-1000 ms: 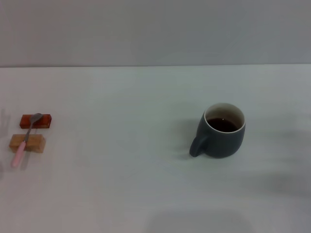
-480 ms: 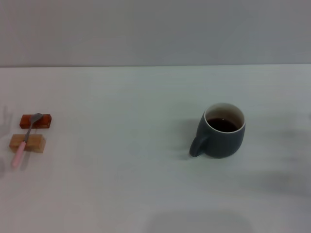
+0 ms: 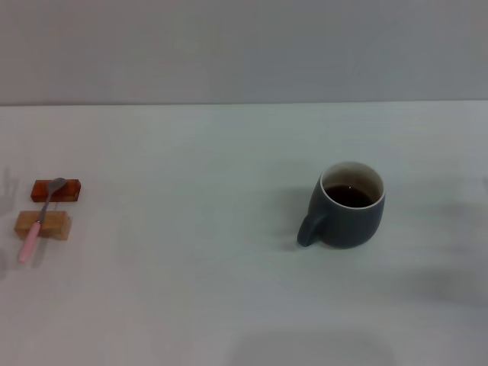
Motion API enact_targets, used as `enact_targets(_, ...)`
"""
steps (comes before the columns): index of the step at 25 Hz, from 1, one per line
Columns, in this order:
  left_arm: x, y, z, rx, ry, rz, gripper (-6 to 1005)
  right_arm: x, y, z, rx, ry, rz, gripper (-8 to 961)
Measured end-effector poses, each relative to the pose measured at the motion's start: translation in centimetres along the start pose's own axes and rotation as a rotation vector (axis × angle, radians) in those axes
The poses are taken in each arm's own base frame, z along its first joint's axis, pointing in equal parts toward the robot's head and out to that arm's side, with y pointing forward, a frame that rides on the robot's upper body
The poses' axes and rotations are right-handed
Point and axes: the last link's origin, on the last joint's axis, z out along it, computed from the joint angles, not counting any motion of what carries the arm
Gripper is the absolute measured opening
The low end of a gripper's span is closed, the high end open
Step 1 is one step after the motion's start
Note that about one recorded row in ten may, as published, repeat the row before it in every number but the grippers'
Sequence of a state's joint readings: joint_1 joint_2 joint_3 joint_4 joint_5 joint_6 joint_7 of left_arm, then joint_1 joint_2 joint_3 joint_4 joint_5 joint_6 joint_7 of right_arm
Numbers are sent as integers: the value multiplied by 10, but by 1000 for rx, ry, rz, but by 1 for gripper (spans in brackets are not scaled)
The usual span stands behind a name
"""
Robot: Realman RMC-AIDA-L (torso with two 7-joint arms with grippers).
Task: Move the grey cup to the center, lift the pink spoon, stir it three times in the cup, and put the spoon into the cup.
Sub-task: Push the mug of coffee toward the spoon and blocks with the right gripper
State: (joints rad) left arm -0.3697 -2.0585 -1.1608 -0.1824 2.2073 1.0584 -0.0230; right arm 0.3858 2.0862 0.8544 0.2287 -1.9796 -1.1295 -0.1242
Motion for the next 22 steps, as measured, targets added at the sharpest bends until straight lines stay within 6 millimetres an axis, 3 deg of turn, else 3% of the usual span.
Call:
enact_targets(9, 0, 1, 0, -2, 0, 0, 818, 5, 1, 1, -8, 38, 0, 649)
enact_targets(18, 1, 2, 1, -6, 2, 0, 818, 6, 3, -1, -20, 41, -2, 433)
enact_targets(20, 1, 2, 2, -7, 3, 0, 818, 6, 4, -1, -23, 41, -3, 220)
enact_targets(22, 1, 3, 2, -8, 4, 0, 818, 6, 5, -1, -27, 43, -4, 160)
